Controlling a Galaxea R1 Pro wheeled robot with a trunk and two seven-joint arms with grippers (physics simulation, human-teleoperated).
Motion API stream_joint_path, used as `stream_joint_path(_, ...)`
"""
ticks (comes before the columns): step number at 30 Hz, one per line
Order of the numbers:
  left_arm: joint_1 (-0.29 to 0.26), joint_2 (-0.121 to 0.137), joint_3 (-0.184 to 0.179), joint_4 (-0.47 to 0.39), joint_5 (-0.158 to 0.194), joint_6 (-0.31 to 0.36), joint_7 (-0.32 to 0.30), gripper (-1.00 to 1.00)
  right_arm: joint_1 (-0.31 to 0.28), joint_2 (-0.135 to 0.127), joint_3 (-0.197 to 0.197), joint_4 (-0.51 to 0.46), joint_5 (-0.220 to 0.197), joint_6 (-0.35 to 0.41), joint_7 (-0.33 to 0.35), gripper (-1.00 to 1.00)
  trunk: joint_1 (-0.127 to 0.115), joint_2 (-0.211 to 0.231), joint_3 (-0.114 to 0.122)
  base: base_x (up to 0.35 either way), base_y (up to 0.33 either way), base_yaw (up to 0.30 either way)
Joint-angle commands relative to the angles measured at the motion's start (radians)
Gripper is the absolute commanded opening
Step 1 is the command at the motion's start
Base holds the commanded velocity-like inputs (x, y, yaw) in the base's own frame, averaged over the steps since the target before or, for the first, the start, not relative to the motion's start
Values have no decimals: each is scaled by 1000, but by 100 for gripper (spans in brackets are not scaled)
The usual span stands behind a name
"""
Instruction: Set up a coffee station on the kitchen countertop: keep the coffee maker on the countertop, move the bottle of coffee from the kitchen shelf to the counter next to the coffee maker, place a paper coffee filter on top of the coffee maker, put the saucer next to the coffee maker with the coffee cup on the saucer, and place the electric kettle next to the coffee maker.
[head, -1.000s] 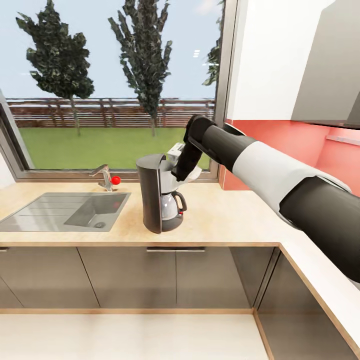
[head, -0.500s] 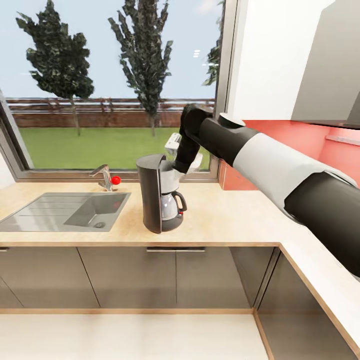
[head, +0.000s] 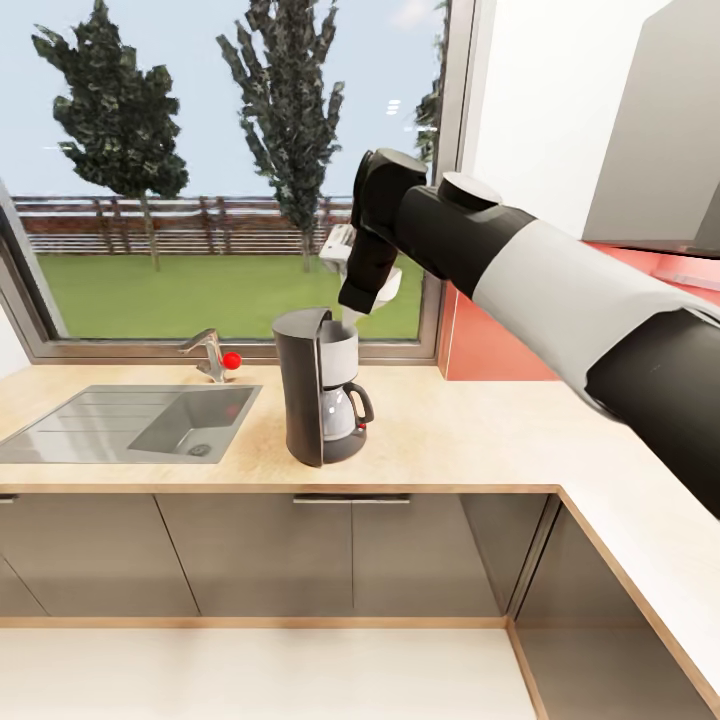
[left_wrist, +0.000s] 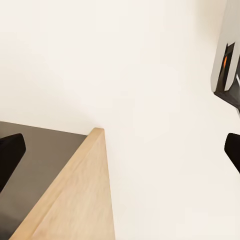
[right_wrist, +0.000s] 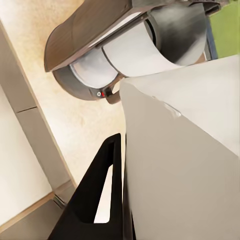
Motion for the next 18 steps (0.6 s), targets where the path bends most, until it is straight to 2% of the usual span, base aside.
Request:
stream_joint_path(1, -1, 0, 1, 1, -1, -3, 2, 100, -2, 0, 0, -1, 8, 8, 9, -100, 1, -2, -2, 0, 0, 0)
stream_joint_path(12, -1, 0, 1, 2, -1, -3, 2, 100, -7, 0, 1, -3, 15, 8, 9, -100, 1, -2, -2, 0, 0, 0)
stream_joint_path(18, -1, 0, 1, 4, 0, -2, 2, 100, -7, 0, 1, -3, 75, 7, 10, -100, 1, -2, -2, 0, 0, 0)
